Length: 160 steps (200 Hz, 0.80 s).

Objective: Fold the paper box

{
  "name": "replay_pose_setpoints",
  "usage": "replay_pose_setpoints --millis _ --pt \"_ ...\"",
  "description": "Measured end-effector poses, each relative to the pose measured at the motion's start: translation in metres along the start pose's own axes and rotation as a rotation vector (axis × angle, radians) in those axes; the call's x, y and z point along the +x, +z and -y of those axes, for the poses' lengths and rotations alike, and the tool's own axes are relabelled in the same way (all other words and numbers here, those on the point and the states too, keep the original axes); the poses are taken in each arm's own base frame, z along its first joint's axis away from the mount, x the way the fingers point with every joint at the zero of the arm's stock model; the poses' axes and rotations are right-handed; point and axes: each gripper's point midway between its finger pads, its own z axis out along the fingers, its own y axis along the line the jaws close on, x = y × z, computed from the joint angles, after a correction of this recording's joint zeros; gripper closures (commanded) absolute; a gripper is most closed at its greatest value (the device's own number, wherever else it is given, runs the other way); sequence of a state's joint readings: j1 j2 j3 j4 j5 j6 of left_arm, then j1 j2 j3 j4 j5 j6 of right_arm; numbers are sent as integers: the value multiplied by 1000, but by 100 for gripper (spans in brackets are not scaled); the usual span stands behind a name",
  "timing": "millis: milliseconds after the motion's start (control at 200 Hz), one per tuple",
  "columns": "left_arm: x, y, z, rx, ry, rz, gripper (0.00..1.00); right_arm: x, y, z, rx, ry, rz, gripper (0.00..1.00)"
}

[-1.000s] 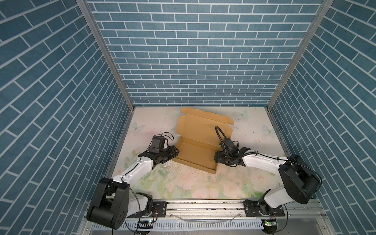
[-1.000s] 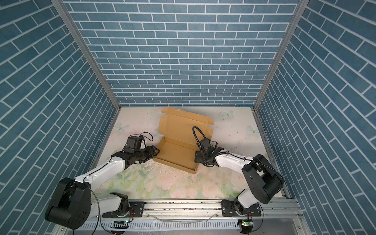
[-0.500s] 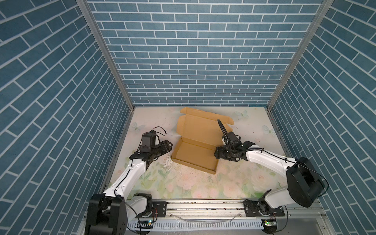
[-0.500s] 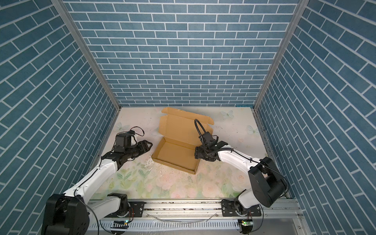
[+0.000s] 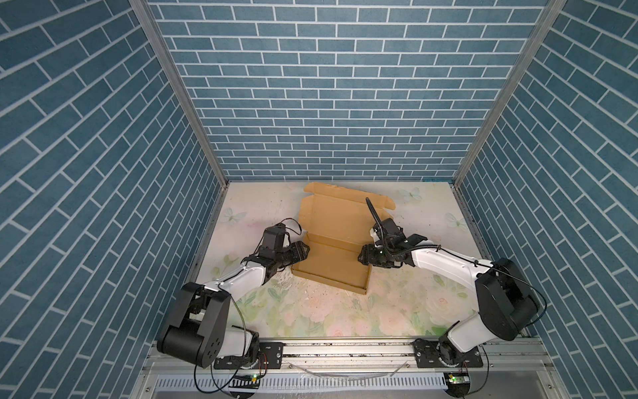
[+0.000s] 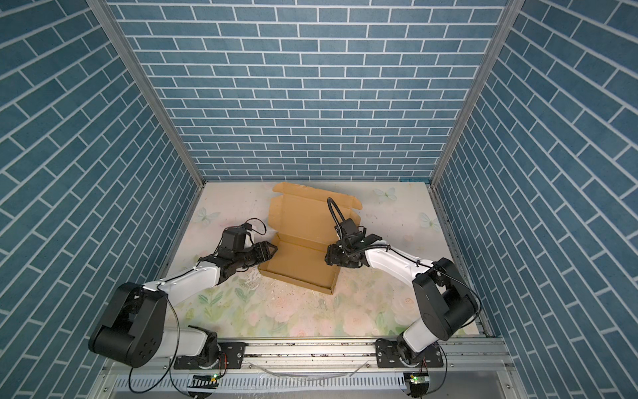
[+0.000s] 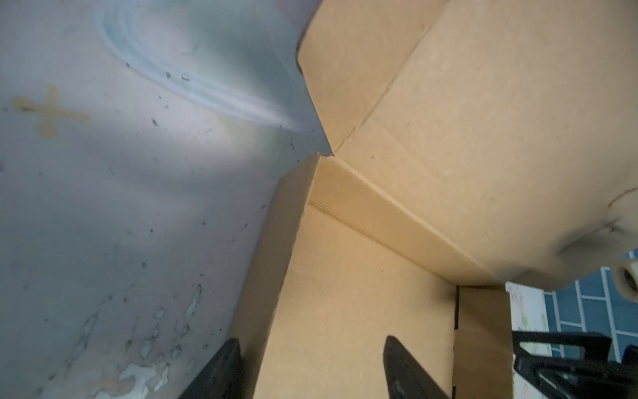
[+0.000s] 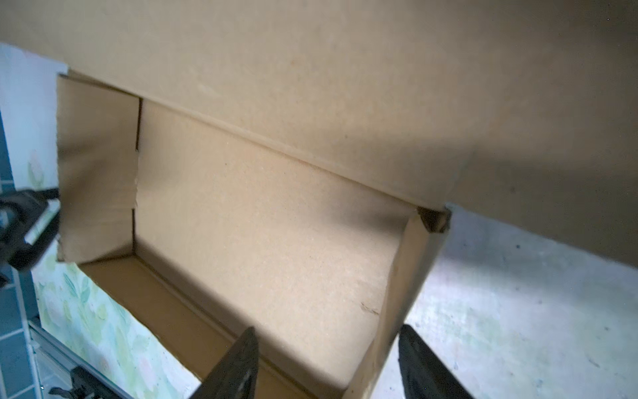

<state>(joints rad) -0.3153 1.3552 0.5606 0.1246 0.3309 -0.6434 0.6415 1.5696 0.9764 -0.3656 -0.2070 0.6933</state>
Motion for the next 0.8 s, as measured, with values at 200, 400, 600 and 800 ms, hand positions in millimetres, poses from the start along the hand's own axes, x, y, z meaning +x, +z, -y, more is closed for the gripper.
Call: replay_pose_setpoints --millis 200,400,600,800 --pt "26 -5 12 23 18 -7 34 -25 2 13 4 30 19 40" --pt "22 -14 7 -6 29 4 30 -25 -2 14 -16 -1 6 30" --pt "-22 -49 20 -8 93 94 26 -42 -45 23 -25 -71 79 24" --pt "-98 -88 26 -23 159 241 27 -68 -97 12 -15 -219 158 24"
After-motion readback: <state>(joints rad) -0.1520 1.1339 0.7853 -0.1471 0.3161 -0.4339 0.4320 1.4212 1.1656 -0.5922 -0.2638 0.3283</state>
